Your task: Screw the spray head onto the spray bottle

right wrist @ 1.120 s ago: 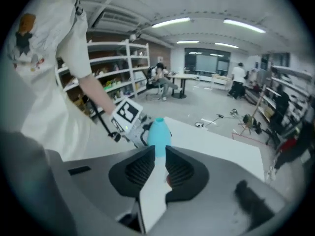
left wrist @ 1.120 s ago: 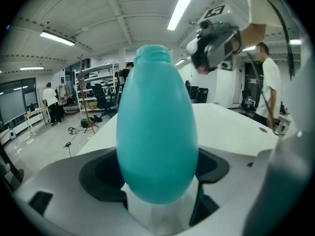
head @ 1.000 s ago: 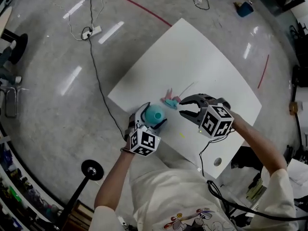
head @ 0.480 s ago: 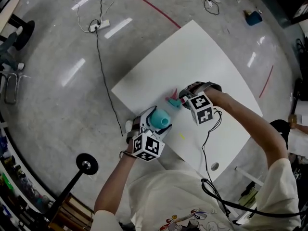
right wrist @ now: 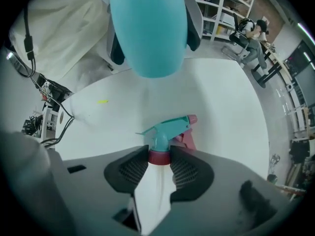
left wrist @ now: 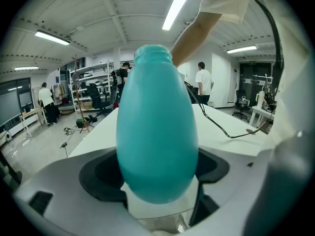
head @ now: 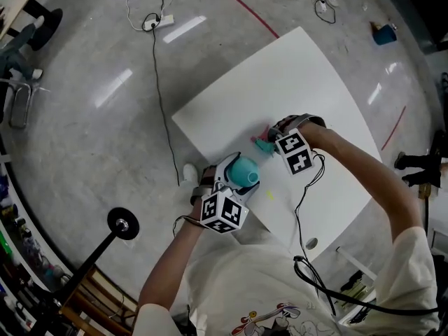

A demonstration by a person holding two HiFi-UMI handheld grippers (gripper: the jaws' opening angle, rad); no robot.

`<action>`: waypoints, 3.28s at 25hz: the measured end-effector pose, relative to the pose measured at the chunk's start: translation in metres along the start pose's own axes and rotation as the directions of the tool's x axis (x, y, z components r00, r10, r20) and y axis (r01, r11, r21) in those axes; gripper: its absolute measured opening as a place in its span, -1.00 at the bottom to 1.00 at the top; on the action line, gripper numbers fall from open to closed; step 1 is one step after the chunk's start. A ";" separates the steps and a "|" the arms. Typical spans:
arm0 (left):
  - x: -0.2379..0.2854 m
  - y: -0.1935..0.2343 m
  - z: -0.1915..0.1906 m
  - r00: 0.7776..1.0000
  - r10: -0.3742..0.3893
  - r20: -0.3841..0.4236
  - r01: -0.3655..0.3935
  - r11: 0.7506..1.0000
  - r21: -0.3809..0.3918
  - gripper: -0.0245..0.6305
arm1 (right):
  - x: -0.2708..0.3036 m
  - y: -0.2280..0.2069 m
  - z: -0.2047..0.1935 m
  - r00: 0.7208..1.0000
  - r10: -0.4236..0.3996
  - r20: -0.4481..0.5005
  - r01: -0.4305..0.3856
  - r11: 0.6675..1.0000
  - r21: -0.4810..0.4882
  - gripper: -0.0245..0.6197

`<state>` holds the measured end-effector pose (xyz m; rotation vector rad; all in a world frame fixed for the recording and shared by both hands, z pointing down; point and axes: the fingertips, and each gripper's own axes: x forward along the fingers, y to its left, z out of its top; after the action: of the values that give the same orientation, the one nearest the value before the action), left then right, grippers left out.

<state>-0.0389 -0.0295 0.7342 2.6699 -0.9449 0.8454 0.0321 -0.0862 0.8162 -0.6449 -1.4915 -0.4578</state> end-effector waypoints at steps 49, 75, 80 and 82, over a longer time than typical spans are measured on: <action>-0.110 0.029 0.187 0.989 -0.144 -0.035 0.138 0.981 -0.139 0.36 | -0.513 -0.026 0.143 0.077 -0.391 0.917 0.032 0.920 0.390 -0.52; -0.176 -0.031 0.340 0.902 -0.430 0.039 0.430 0.903 0.027 0.35 | -0.571 0.054 0.096 -0.068 -0.263 0.962 -0.020 0.965 0.262 -0.52; -0.201 -0.050 0.358 0.832 -0.553 0.043 0.550 0.832 0.073 0.35 | -0.598 0.073 0.101 -0.148 -0.166 0.975 -0.032 0.986 0.163 -0.52; -0.201 -0.049 0.363 0.853 -0.519 0.056 0.516 0.854 0.066 0.35 | -0.603 0.074 0.103 -0.156 -0.174 0.972 -0.021 0.985 0.172 -0.52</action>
<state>0.0286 -0.0137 0.3224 2.7951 -0.1764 0.6515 -0.0261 -0.0287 0.2050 -0.8410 -3.1480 0.2906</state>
